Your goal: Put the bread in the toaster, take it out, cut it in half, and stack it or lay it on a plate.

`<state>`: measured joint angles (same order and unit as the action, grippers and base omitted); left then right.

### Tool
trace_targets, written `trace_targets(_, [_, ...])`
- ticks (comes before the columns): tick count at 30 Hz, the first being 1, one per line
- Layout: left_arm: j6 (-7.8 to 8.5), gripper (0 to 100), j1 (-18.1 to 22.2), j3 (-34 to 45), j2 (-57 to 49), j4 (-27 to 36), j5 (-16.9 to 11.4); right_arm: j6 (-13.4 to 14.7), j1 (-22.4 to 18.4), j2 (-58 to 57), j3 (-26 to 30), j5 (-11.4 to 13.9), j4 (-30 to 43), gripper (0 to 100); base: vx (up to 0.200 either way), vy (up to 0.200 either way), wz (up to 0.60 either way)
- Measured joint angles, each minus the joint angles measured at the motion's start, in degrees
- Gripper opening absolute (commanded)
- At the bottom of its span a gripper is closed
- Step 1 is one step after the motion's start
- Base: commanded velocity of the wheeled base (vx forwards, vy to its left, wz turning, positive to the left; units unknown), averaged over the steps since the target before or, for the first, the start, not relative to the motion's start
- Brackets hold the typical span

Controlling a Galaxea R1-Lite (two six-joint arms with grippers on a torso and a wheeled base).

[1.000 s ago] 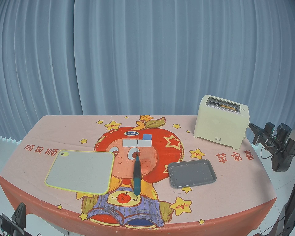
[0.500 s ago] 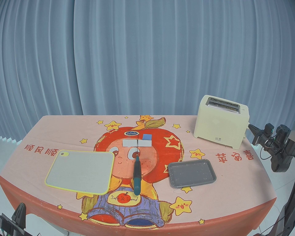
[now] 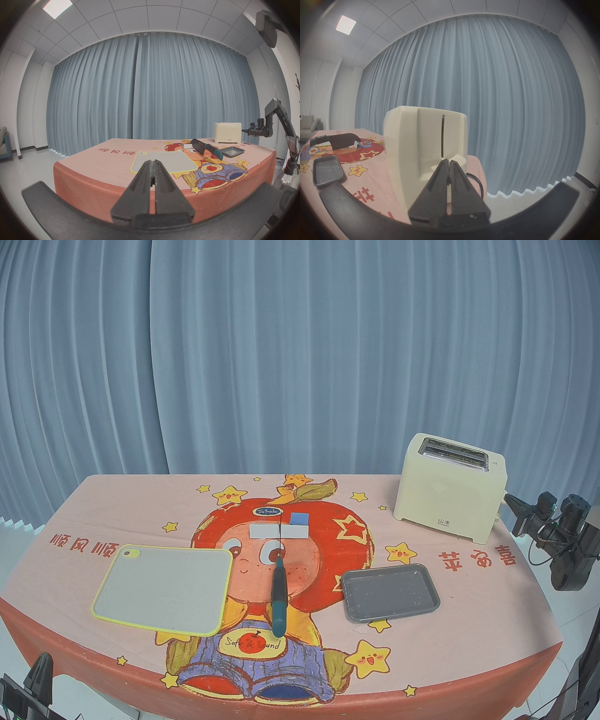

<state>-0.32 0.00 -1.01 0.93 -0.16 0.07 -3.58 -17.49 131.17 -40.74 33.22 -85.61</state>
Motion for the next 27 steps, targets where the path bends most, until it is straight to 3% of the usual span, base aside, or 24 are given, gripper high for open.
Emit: trace_targets(27, [0.00,0,0.00,0.00,0.00,-0.02,0.00,0.61,-1.55,-5.35,1.30,-0.02,-2.41,0,0.000,0.000,0.00])
